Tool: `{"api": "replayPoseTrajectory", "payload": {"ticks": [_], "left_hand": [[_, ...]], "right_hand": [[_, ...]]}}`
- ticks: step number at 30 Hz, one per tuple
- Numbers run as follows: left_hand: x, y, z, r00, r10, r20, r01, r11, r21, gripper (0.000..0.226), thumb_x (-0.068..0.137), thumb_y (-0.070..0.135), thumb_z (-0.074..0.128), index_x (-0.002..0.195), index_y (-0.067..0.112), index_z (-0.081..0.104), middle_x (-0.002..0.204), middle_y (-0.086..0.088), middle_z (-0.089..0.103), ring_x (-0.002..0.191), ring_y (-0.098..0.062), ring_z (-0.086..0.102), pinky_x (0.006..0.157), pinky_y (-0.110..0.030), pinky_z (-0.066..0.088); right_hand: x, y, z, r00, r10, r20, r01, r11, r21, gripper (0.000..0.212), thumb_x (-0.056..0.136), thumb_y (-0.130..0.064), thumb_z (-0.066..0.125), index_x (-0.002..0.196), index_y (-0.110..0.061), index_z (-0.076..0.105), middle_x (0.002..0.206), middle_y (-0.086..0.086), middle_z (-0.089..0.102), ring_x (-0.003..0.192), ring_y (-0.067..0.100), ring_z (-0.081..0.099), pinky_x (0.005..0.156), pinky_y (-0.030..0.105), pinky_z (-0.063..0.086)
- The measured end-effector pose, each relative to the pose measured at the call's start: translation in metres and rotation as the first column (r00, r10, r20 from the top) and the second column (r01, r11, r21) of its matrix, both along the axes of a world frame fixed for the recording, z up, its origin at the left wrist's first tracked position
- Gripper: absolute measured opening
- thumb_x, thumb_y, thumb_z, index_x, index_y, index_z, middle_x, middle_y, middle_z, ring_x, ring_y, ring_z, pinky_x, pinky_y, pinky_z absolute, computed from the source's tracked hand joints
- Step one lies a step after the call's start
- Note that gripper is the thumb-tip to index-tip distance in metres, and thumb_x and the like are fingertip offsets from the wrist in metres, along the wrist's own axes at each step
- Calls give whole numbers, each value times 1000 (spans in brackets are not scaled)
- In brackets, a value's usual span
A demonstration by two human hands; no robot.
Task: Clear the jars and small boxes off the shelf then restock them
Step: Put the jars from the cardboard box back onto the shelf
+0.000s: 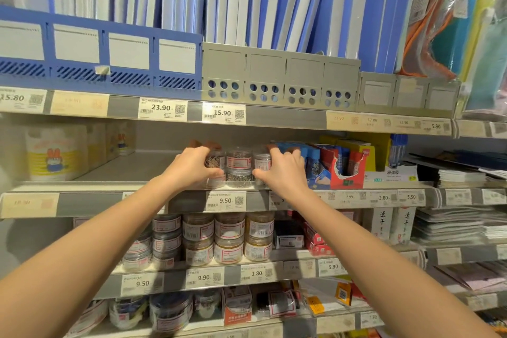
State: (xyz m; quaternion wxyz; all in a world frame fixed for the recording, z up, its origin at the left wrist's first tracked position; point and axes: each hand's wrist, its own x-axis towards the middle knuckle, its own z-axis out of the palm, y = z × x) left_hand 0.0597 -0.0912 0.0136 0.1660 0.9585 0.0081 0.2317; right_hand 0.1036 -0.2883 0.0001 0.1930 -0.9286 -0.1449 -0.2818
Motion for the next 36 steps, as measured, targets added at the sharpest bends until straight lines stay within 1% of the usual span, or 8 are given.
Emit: {"api": "replayPoseTrajectory", "payload": {"ticks": [7, 12, 16, 21, 24, 30, 32, 36], "left_hand": [[7, 5, -3, 1000, 2, -26, -2, 1000, -17, 50, 84, 43, 68, 116, 7, 54, 114, -13, 62, 99, -25, 58, 79, -33, 46], [-1, 4, -3, 999, -16, -48, 14, 999, -48, 72, 85, 45, 66, 143, 18, 34, 125, -17, 54, 104, -32, 58, 88, -40, 49], [-24, -1, 0, 999, -24, 21, 25, 999, -49, 73, 88, 39, 64, 147, 26, 24, 134, -14, 38, 106, -31, 56, 90, -37, 47], [-72, 4, -10, 997, -44, 68, 47, 998, -32, 62, 88, 30, 63, 143, 24, 34, 143, -8, 35, 126, -27, 46, 101, -36, 39], [-116, 11, -28, 999, -39, 35, 39, 999, 0, 58, 90, 29, 61, 142, 24, 36, 141, -4, 35, 123, -23, 47, 100, -37, 40], [-235, 56, -62, 993, 107, 49, -113, 984, 136, 52, 90, 27, 60, 138, 22, 42, 133, -2, 43, 116, -20, 50, 94, -36, 43], [-286, 81, -75, 980, 196, 43, -200, 969, 144, 49, 89, 22, 62, 136, 17, 46, 129, -7, 47, 113, -22, 52, 91, -30, 39], [-393, 125, -102, 889, 455, -56, -445, 886, 128, 49, 89, 22, 62, 135, 17, 46, 130, -8, 46, 116, -25, 51, 94, -40, 43]], "right_hand": [[-2, -1, 5, 997, -67, 33, 71, 987, -145, 69, 83, -63, 55, 130, -13, 49, 123, 16, 53, 122, 33, 33, 98, 42, 33], [-1, -3, 10, 998, -65, 3, 65, 979, -192, 72, 82, -66, 55, 129, -12, 50, 126, 15, 52, 124, 34, 34, 99, 42, 33], [-8, -3, 9, 997, -57, 49, 66, 978, -196, 75, 80, -64, 58, 132, -12, 43, 132, 17, 44, 127, 34, 31, 102, 42, 32], [-50, 6, -7, 982, 121, 143, -85, 969, -233, 75, 80, -57, 63, 136, -15, 38, 131, 15, 38, 128, 32, 28, 103, 41, 29], [-86, 24, -20, 961, 259, 96, -233, 946, -226, 72, 80, -57, 62, 136, -17, 40, 128, 12, 41, 124, 30, 32, 101, 40, 32], [-171, 97, -56, 808, 586, -58, -585, 787, -195, 69, 84, -55, 59, 141, -21, 36, 131, 11, 40, 124, 30, 33, 101, 41, 34], [-205, 131, -68, 723, 683, -106, -690, 702, -178, 67, 85, -53, 60, 141, -23, 36, 128, 10, 40, 122, 30, 35, 100, 40, 35], [-278, 198, -95, 522, 825, -216, -853, 496, -164, 66, 85, -48, 63, 141, -22, 37, 128, 12, 41, 121, 32, 38, 101, 40, 35]]}}
